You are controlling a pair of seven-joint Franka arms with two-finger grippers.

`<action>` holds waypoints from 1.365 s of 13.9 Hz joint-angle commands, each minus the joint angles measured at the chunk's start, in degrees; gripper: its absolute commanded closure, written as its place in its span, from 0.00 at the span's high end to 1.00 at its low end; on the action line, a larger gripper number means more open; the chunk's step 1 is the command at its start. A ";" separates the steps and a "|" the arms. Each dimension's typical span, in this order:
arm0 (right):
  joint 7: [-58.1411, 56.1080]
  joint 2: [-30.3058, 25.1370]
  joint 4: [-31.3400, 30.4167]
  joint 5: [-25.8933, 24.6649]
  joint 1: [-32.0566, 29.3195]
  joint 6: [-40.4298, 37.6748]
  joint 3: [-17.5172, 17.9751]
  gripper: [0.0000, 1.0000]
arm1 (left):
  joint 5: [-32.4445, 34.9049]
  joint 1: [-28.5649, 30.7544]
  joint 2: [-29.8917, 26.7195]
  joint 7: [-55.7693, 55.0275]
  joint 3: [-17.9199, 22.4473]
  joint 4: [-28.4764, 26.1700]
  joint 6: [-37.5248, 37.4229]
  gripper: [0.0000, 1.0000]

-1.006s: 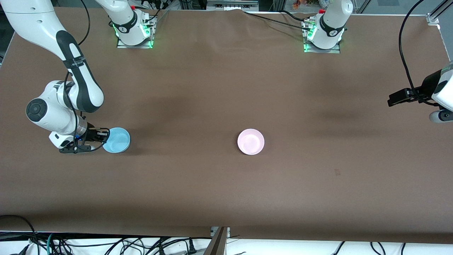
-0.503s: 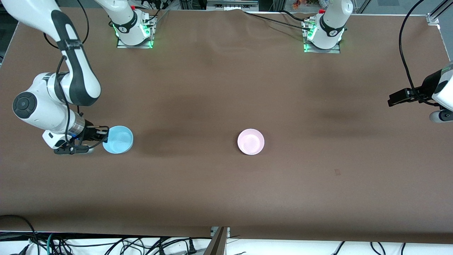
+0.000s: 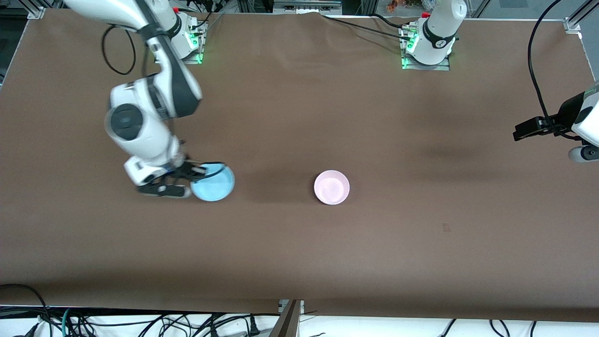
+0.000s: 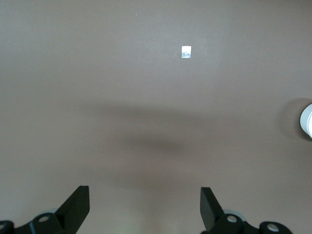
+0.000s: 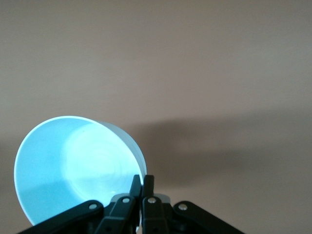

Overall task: Stack pink and blue bowls on white bowl
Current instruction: 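Carry the blue bowl with the right gripper over the pink bowl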

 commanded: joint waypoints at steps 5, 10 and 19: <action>26.28 14.53 18.84 -3.30 14.11 -1.05 -0.93 0.00 | -0.88 0.24 0.73 1.08 0.17 1.89 -1.55 1.00; 37.63 23.31 30.96 -3.39 21.14 -1.05 -1.37 0.00 | -0.88 0.24 0.73 1.08 0.17 1.89 -1.55 1.00; 40.02 30.45 38.64 -4.18 23.09 4.04 -1.46 0.00 | -0.88 0.33 0.73 1.08 0.17 1.89 -1.55 1.00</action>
